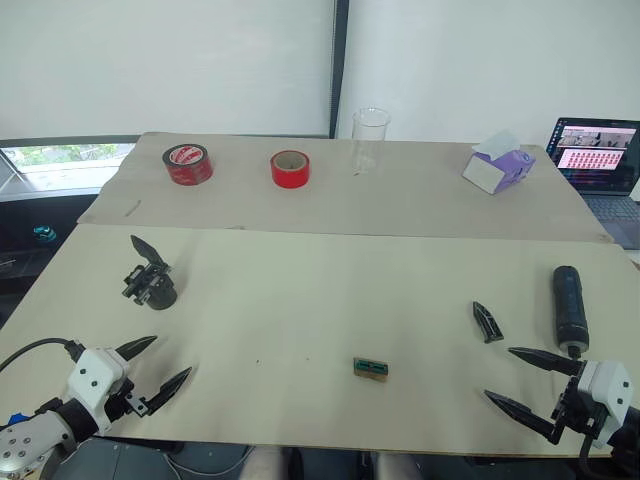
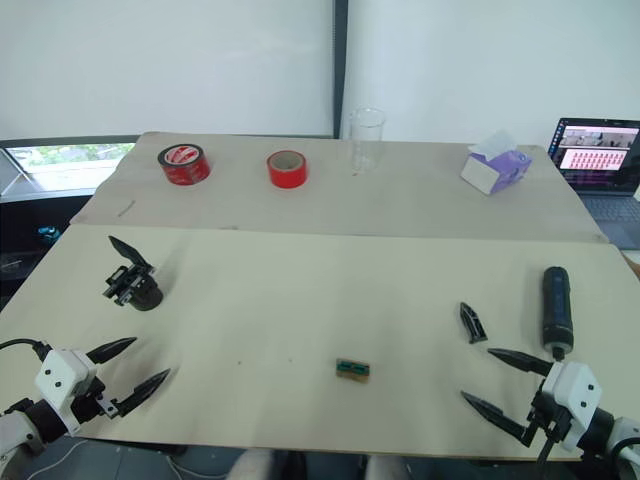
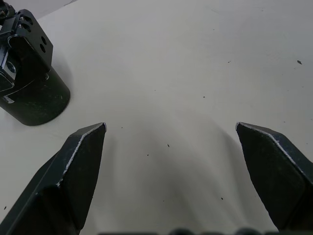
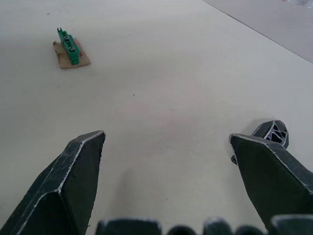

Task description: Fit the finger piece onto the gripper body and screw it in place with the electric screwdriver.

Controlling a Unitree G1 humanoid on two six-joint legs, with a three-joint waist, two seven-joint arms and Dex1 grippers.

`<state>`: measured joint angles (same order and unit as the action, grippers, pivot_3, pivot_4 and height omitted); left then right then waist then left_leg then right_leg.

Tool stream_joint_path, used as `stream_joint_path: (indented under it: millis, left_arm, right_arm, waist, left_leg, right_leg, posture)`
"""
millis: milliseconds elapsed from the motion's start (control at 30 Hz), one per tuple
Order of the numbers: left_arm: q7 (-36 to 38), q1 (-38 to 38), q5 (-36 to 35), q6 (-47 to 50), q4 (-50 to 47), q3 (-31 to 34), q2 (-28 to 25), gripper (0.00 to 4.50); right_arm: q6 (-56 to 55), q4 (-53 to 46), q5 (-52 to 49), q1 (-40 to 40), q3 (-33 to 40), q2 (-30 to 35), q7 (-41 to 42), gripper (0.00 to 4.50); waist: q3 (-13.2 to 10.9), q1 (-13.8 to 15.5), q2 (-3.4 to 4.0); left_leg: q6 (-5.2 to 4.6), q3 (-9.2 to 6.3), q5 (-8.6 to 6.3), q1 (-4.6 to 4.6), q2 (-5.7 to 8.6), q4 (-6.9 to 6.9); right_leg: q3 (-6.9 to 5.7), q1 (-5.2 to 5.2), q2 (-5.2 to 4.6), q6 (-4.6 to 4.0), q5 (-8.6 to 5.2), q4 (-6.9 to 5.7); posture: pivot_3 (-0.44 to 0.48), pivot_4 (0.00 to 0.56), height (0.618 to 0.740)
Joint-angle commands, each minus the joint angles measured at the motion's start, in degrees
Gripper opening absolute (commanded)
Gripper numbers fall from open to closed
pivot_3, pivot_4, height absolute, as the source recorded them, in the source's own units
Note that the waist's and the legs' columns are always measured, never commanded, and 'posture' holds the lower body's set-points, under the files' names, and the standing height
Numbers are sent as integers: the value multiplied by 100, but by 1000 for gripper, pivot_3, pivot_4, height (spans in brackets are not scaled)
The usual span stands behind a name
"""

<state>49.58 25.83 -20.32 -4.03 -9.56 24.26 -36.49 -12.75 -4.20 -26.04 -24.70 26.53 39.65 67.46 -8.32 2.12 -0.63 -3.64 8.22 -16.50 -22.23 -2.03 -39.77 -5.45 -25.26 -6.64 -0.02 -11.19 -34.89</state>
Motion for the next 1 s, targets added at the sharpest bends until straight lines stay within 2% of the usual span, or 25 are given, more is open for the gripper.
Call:
stream_joint_path:
  millis: [33, 100, 133, 333, 500, 633, 800, 900, 1000]
  left_arm:
    - [-10, 82, -330, 96, -126, 195, 100, 4500]
    - [-104, 188, -1115, 607, -340, 503, 317, 4500]
    - [-198, 228, -1261, 716, -396, 618, 406, 4500]
    - [-824, 496, -1337, 586, -213, 1219, 1053, 4500]
    - [-1173, 665, -1529, 713, -123, 1545, 1500, 4500]
    - [-1208, 721, -1447, 709, -216, 1486, 1537, 4500]
    - [-1712, 61, -978, 975, -221, 1135, 1276, 4500]
    - [-2109, -475, -389, 1064, 44, 759, 1119, 4500]
    - [-2547, -1064, -92, 1182, 309, 544, 1128, 4500]
  right_arm:
    - [-8, -174, -218, 202, -28, -79, -80, 4467]
    - [-31, -346, -354, 561, -209, -314, -257, 4467]
    - [8, -435, -483, 692, -253, -427, -317, 4467]
    - [184, -1114, -1222, 1026, -608, -812, -180, 4467]
    - [129, -1482, -1389, 1137, -898, -1063, -110, 4467]
    - [89, -1489, -1383, 1221, -939, -1006, 15, 4467]
    - [96, -1426, -1366, 1388, -989, -909, 213, 4467]
    - [152, -1404, -1293, 1532, -1087, -925, 151, 4467]
    - [103, -1360, -1193, 1562, -1201, -967, 147, 4467]
  waist:
    - [0, -1, 0]
    - [-1, -64, -6]
    - [-1, -88, -6]
    - [-4, -131, 4]
    - [-8, -123, -9]
    - [-7, -105, -12]
    - [-6, -56, -12]
    - [-5, -66, -12]
    - [-1, -73, -16]
  left_leg:
    - [0, 0, 0, 0, 0, 0]
    - [0, 1, 0, 1, -2, 0]
    - [0, 2, 0, 0, -10, 0]
    - [2, 0, 0, -3, -18, 1]
    - [4, -1, -2, 1, -17, -4]
    - [6, 0, -6, 2, -16, -6]
    - [9, -1, -5, 2, -16, -5]
    - [9, 2, -4, 1, -16, -5]
    - [8, 6, -2, -2, -14, -5]
  right_leg:
    - [0, 0, 0, 0, 0, 0]
    - [1, 0, 1, 0, 0, 0]
    - [2, 3, -2, 0, 0, 0]
    - [-2, 13, 13, -2, -2, -4]
    - [-6, 4, 9, -3, -2, -3]
    - [-5, 4, 6, -2, -2, 0]
    - [-9, 4, 11, -3, -2, -4]
    - [-8, 6, 14, -6, 0, -6]
    - [-7, 18, 15, -8, 6, -8]
  posture:
    - [0, 150, 740]
    - [0, 150, 740]
    - [0, 150, 740]
    - [0, 150, 740]
    - [0, 150, 740]
    - [0, 150, 740]
    - [0, 150, 740]
    - [0, 150, 740]
    - [0, 150, 740]
